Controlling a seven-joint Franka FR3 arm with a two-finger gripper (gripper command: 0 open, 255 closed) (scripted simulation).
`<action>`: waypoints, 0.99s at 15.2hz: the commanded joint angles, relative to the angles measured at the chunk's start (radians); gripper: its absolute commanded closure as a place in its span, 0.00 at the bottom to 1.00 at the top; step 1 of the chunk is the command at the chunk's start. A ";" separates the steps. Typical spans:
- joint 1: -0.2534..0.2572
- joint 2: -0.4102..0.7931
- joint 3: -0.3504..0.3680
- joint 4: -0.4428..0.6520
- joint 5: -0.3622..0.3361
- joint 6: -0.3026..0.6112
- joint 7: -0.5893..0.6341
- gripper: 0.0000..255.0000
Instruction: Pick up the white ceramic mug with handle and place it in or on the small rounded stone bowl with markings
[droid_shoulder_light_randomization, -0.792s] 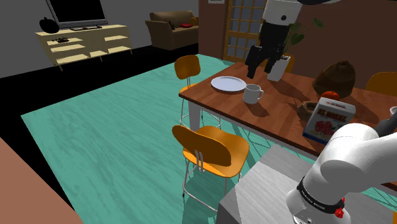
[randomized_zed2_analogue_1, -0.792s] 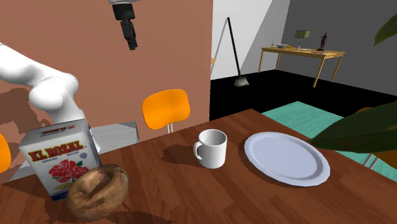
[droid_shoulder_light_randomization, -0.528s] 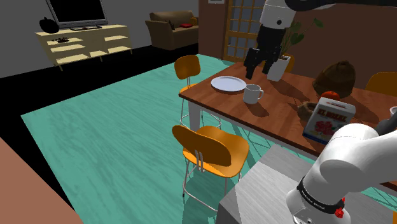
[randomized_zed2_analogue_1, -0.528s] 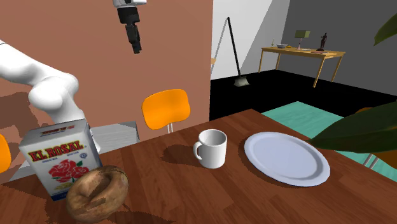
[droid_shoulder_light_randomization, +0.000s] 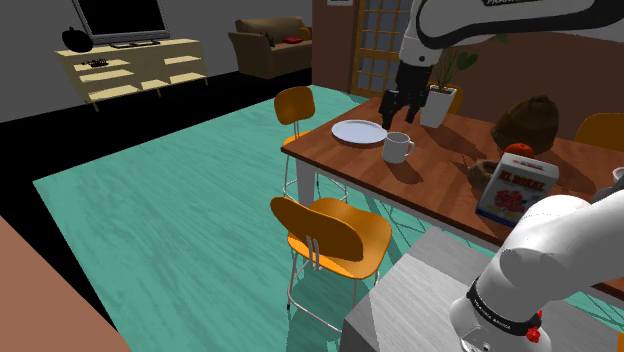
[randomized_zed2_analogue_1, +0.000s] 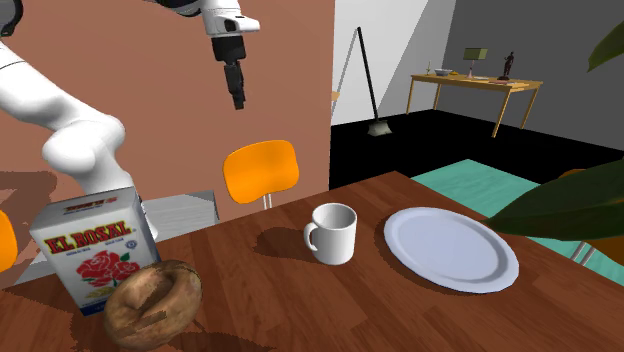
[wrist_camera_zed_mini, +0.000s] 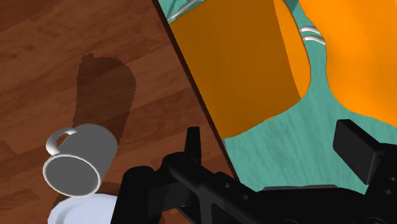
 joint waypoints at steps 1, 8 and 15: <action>-0.011 0.054 -0.029 0.009 -0.010 0.043 -0.027 0.00; -0.041 0.257 -0.123 0.068 -0.019 0.174 -0.120 0.00; -0.069 0.489 -0.205 0.183 0.023 0.273 -0.226 0.00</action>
